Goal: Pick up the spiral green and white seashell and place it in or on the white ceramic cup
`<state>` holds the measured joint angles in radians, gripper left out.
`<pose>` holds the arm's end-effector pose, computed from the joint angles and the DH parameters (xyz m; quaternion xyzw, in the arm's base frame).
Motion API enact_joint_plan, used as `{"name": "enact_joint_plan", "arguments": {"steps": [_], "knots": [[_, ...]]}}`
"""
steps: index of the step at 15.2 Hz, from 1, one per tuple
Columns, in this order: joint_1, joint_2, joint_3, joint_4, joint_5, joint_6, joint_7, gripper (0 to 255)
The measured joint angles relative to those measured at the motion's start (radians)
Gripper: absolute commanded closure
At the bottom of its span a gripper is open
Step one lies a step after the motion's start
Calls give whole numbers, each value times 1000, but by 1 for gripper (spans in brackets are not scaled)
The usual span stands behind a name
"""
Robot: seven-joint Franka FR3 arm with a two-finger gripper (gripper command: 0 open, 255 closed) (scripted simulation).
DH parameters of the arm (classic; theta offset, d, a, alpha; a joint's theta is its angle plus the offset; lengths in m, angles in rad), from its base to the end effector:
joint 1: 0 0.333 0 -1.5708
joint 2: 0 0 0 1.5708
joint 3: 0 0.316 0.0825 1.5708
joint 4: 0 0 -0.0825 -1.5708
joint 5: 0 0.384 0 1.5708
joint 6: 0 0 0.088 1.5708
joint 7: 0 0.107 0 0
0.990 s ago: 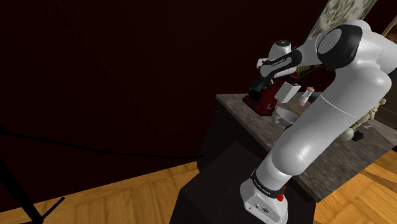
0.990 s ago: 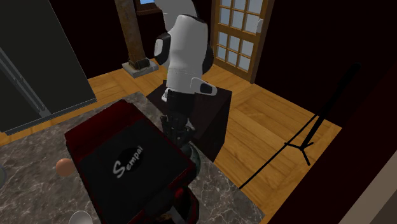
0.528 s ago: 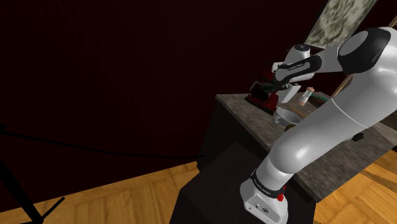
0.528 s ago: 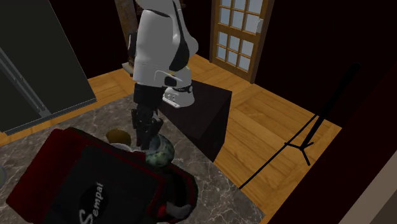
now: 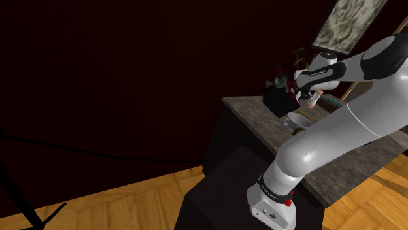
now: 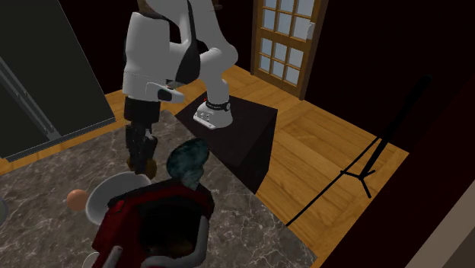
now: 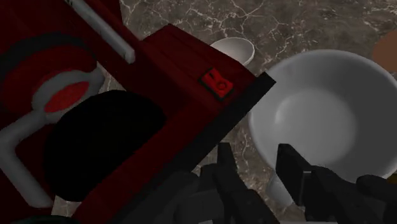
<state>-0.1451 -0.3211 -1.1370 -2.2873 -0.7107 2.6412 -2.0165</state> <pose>0.1421 -0.5104 0.4585 0.7872 0.5482 -0.1200 0.2556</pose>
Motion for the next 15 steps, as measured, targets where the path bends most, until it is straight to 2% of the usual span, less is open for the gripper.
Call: {"name": "enact_joint_plan", "arguments": {"steps": [1,5,8,9,11,13,15], "knots": [[27,-16,-11,15,25,-29,-35,0],[249,-79,-125,152,213,-246,-300,0],[452,-111,-238,306,335,-452,-470,0],[537,-119,-295,369,370,-526,-521,0],[687,-152,-382,486,414,-673,-599,0],[729,-167,-393,529,430,-743,-625,0],[755,-175,-413,527,428,-742,-629,0]]}}
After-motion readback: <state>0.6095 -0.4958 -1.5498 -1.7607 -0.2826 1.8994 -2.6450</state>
